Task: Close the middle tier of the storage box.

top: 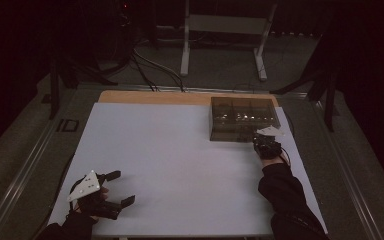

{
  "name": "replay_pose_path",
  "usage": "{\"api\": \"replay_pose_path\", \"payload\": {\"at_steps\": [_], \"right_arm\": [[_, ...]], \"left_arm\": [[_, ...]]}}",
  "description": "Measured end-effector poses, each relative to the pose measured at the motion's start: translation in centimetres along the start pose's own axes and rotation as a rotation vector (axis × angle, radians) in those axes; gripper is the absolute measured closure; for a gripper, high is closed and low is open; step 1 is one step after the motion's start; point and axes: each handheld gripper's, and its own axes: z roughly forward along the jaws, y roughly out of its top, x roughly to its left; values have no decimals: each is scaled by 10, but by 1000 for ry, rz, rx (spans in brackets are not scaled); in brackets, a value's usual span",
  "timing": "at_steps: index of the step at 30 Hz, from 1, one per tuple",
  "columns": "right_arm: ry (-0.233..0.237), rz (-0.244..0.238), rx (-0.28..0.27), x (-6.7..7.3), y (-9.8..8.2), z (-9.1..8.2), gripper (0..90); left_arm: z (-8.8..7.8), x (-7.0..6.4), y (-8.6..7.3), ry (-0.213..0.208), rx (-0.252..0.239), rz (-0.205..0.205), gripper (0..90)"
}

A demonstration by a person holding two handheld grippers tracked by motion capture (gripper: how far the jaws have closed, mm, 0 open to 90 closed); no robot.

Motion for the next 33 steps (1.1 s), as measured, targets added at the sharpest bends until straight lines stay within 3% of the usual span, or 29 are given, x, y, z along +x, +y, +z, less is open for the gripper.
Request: {"api": "replay_pose_path", "payload": {"at_steps": [33], "right_arm": [[1, 10, 1, -1, 4, 9, 900]], "left_arm": [[0, 0, -1, 0, 9, 2, 11]]}}
